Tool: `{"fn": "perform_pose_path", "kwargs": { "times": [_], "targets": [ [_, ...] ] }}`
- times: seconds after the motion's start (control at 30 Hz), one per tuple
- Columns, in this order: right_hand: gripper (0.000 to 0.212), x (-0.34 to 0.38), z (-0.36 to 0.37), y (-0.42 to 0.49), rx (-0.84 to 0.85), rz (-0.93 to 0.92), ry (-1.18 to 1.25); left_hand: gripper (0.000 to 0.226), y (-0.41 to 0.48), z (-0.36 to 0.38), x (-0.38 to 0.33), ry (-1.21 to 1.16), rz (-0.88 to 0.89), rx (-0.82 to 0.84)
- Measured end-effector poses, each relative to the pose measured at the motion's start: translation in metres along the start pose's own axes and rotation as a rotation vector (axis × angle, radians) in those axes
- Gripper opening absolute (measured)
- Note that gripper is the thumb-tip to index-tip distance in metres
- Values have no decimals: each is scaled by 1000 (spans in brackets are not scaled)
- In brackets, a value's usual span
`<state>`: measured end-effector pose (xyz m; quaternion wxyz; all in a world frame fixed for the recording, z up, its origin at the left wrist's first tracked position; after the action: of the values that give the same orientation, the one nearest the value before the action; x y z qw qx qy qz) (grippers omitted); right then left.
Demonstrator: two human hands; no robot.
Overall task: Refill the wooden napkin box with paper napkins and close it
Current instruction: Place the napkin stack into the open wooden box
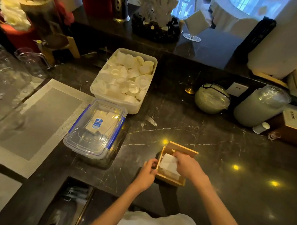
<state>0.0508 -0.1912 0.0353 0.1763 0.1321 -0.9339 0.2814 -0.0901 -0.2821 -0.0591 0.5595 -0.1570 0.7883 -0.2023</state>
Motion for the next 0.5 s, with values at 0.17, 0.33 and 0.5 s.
{"fn": "perform_pose_path", "kwargs": {
  "times": [0.17, 0.33, 0.5],
  "targets": [
    [41, 0, 15, 14, 93, 61, 13, 42, 4, -4, 1, 18, 7, 38],
    [50, 0, 32, 25, 233, 137, 56, 43, 6, -4, 3, 20, 1, 34],
    [53, -4, 40, 29, 221, 143, 71, 39, 7, -4, 3, 31, 19, 20]
  ]
}}
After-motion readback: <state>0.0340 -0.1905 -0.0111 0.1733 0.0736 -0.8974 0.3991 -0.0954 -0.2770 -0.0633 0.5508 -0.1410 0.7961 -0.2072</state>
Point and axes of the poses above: each hand's wrist, its own y-axis towards the middle knuckle, its own z-axis out of the palm, x = y × z, the point moved 3 cm from there along y, towards the middle knuckle, and after that the axes turned 11 degrees about y, right-handed, at the moved point
